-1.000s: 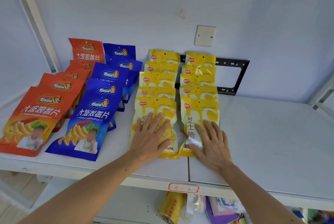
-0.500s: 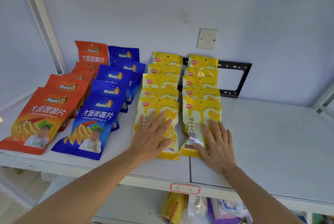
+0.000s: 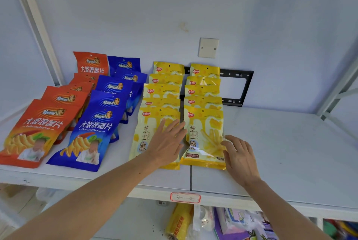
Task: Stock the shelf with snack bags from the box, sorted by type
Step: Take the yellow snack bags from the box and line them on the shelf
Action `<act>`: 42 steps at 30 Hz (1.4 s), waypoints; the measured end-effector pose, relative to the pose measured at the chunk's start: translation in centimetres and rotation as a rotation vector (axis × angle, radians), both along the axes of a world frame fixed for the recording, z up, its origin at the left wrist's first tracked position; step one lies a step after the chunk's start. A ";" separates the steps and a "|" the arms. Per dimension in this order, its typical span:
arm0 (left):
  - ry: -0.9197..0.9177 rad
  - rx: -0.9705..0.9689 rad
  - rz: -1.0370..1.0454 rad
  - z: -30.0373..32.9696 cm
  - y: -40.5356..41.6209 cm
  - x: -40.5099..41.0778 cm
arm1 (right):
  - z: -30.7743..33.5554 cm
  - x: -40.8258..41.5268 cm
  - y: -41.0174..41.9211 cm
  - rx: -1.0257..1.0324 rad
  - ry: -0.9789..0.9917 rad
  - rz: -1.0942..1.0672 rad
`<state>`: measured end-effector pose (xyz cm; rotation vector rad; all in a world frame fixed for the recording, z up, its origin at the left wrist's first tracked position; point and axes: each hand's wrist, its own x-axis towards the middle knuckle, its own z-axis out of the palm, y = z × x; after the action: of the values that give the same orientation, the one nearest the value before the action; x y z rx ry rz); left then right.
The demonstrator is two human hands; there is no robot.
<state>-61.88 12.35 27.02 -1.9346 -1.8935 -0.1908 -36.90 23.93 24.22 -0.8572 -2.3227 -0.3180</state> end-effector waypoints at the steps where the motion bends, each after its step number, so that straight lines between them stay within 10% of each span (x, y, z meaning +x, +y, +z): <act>1: 0.005 0.004 -0.019 0.0 0.0 0.6 | -0.1 0.6 0.0 0.007 0.008 -0.001; 28: 0.006 -0.039 -0.650 -3.3 -5.8 24.9 | -2.5 26.1 -19.9 -0.143 -0.016 -0.476; 42: -0.120 -0.227 -0.773 -7.9 -11.6 53.8 | -4.9 54.0 -31.0 -0.442 -0.064 -0.700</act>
<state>-8.06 0.71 19.13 -2.7839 -1.1682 -0.3294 17.07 -7.05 19.34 -1.9016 -2.1025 -0.1119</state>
